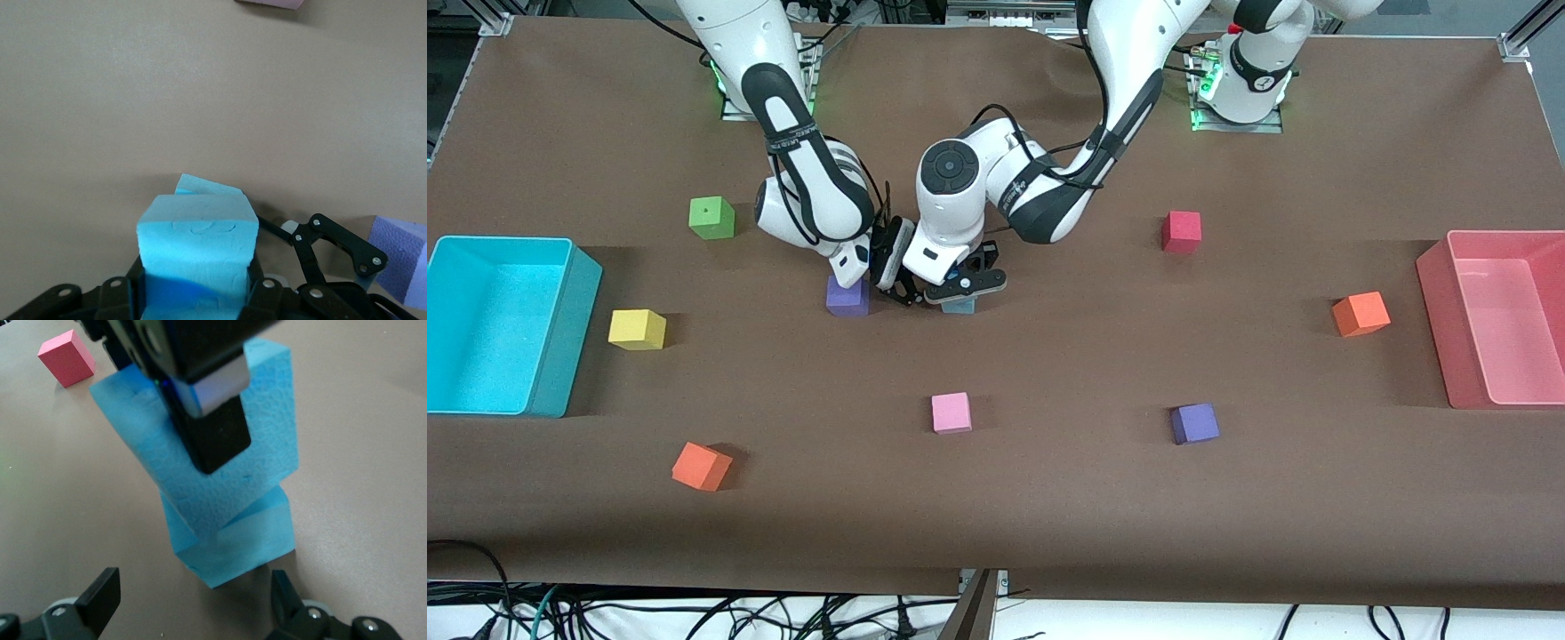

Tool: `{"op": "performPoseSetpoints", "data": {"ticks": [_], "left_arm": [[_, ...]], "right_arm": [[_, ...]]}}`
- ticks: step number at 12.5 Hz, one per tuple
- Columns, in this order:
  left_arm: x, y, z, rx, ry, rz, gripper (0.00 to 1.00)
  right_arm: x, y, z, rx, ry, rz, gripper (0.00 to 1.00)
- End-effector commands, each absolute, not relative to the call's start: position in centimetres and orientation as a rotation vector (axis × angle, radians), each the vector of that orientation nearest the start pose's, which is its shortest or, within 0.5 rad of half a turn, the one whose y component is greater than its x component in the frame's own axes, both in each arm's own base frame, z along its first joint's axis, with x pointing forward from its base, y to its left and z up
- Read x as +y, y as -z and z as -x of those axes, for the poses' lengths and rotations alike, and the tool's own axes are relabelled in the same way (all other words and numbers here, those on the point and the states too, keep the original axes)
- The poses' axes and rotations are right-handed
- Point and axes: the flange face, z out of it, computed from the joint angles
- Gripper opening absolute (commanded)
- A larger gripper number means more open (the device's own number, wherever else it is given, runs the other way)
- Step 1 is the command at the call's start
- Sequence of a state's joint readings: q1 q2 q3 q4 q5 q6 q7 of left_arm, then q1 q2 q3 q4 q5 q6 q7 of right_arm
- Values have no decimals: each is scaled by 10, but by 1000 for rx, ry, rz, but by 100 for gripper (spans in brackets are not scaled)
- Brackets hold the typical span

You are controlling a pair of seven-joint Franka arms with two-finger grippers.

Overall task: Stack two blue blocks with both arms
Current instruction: 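Open the left gripper and lift both grippers away from the stack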

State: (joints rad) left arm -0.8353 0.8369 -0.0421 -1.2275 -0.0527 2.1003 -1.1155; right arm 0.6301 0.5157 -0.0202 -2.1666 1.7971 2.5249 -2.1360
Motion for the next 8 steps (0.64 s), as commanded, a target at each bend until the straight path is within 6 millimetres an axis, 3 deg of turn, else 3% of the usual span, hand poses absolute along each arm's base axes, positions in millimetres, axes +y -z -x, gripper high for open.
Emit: {"op": "performPoseSetpoints", "data": {"ticks": [1,2,6,8], "left_arm": [[-582,-267,-490,-468,-76,3171,91],[-582,-267,-490,-458,-68,3170,100],[-583,-272,-490,-466,-71,3174,100],[-578,-298,-493,-475,-68,3177,100]], "right_arm": [[296,-133,-440,-1265,653,2055,100],[296,-134,-440,-1265,655,2054,100],[296,-135,-440,-1265,656,2053,100],[296,-139,-441,-1263,664,2052,100]]}}
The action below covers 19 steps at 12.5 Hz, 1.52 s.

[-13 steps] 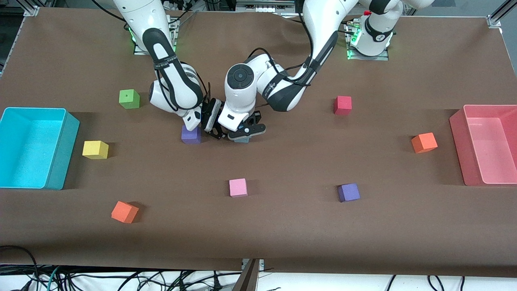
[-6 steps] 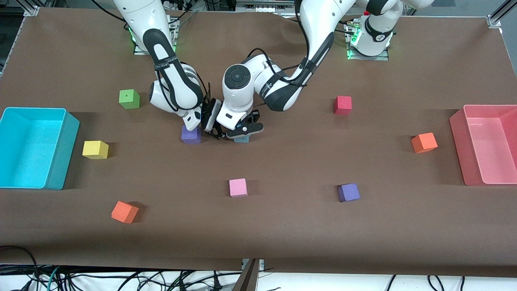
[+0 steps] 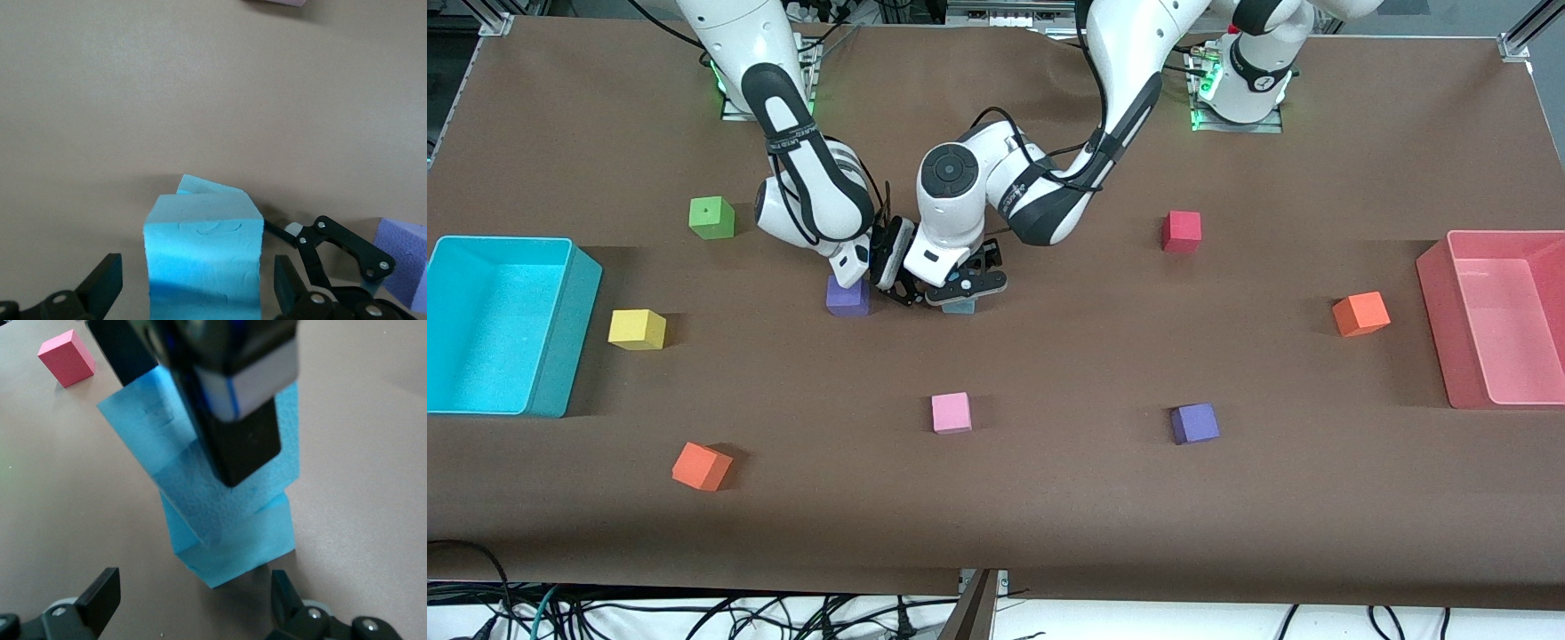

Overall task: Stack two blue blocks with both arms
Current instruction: 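Open the left gripper and lift both grippers away from the stack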

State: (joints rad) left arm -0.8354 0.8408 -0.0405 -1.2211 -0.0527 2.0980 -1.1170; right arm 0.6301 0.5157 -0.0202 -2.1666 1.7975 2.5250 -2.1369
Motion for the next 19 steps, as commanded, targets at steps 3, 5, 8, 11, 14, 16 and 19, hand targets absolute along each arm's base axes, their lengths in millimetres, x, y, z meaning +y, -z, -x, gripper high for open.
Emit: {"op": "performPoseSetpoints", "data": {"ticks": [3,5,8,11,14,16,19], "left_arm": [[-522,-365,-527,-565,-103,3131,100],[-463,-416,-549,-605,-136,3124,100],[-338,-486,-572,-605,-124,3182,100],[-216,-534,-566,-477,-165,3202,100],[-124,-581,-547,-322,-211,3152,100],[-82,-596,-541,-222,-181,3139,100],[-44,-618,-522,-190,-129,3112,100]], "right_arm": [[290,-147,-440,-1253,672,2056,100],[278,-158,-441,-1238,685,2062,100],[258,-180,-437,-1211,663,2079,100],[240,-222,-448,-1115,589,2071,100],[205,-276,-472,-1020,413,2115,100],[170,-308,-482,-946,296,2163,100],[117,-352,-495,-872,81,2315,100]]}}
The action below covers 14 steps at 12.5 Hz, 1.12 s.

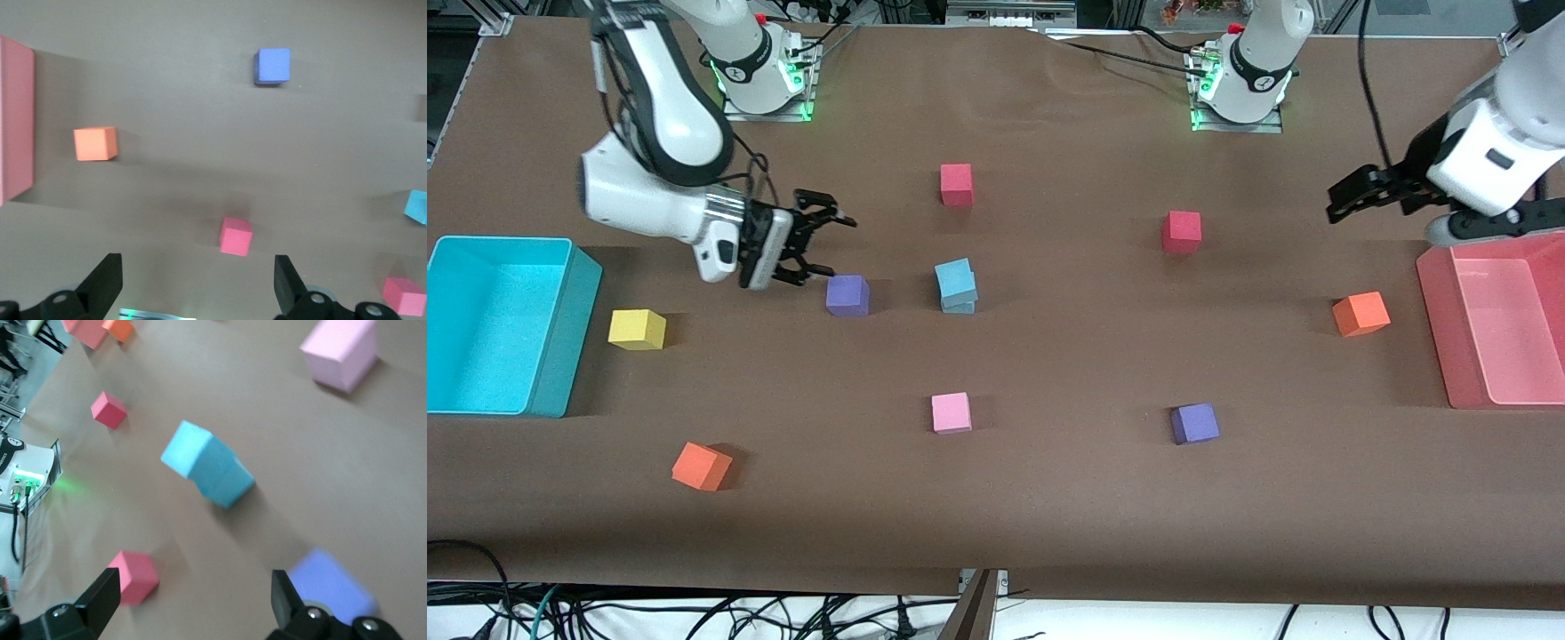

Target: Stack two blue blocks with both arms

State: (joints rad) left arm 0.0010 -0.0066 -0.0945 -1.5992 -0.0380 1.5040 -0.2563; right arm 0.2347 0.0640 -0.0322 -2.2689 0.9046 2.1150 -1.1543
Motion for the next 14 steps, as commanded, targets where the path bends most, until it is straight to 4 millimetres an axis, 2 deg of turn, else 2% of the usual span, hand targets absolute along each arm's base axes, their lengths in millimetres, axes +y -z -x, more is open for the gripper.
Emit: {"op": "performPoseSetpoints", "data": {"ticks": [1,3,6,7,8,9,10,12,13,14], "left_arm": [[-42,-622,-517,-171,-142,3099,100],[-29,-625,-516,-171,-144,3104,100],[-29,-623,-517,-154,-150,3111,100],[-29,-621,-517,-154,-153,3112,100],[-30,-620,-517,-156,-156,3113,100],[-30,-620,-517,-156,-156,3115,100],[-30,-620,-517,-154,-156,3115,100],[-31,-620,-517,-154,-156,3115,100],[-31,-620,-517,-154,-156,3115,100],[-30,-620,-517,-156,-156,3115,100]], "right_arm": [[105,-360,-499,-869,4,2377,100],[76,-388,-515,-846,-120,2540,100],[57,-450,-548,-714,-261,2888,100],[50,-467,-557,-640,-241,2991,100],[48,-490,-566,-488,-174,3106,100],[47,-512,-577,-222,-94,3200,100],[46,-531,-585,-43,-18,3229,100],[43,-588,-593,5,129,3202,100],[30,-609,-590,62,112,3159,100],[28,-628,-586,91,100,3092,100]]}}
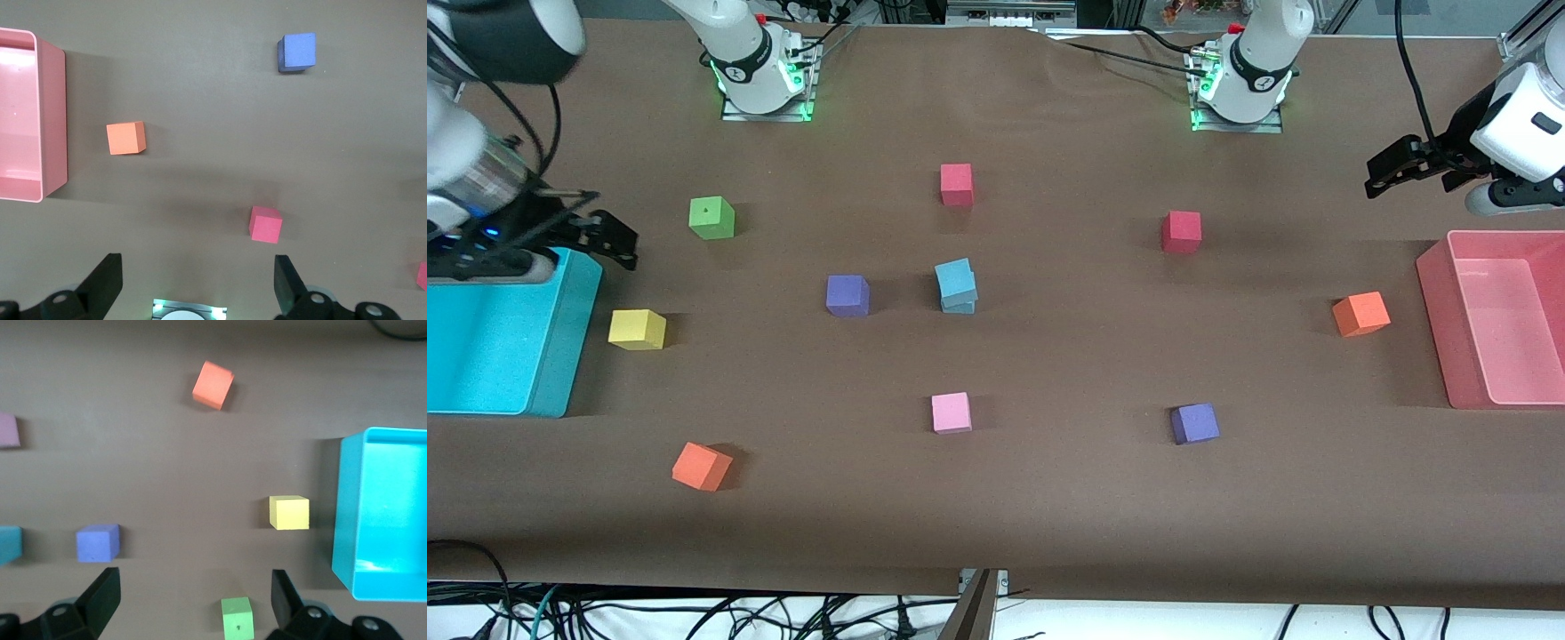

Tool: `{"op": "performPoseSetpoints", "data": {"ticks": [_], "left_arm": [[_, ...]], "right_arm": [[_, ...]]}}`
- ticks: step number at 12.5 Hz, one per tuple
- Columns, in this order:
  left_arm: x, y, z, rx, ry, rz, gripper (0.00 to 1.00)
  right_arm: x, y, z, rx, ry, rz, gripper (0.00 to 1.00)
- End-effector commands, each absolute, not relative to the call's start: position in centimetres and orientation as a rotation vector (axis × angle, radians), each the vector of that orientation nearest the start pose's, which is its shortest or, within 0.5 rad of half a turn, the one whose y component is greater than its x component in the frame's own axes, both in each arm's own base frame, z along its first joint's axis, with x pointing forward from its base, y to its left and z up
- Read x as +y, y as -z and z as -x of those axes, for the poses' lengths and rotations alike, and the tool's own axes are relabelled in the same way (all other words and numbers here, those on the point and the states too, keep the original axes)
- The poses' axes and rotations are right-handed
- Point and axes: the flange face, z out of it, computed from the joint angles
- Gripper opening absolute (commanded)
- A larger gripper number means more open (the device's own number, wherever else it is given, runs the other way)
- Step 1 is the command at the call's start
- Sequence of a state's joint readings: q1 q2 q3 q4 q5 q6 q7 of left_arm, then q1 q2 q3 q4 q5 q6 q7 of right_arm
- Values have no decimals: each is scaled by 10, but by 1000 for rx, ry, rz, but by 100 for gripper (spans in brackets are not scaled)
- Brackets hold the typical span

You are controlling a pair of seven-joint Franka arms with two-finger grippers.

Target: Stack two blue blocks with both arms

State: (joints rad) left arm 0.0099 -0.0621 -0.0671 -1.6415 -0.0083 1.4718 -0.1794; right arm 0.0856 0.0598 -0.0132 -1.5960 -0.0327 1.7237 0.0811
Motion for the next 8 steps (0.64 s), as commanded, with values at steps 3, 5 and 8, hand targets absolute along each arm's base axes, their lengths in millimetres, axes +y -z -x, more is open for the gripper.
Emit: {"op": "performPoseSetpoints", "data": {"ticks": [3,5,8], "left_arm": [[-31,-620,-517,-156,-158,3114,100],[-31,-620,-517,-159,-158,3114,100],[-32,-620,-517,-161,-158,3114,100]], "right_arm": [[19,-627,-576,112,8,3092,100],[14,-623,-572,114,0,3109,100],[11,-611,-558,116,-48,3145,100]]}}
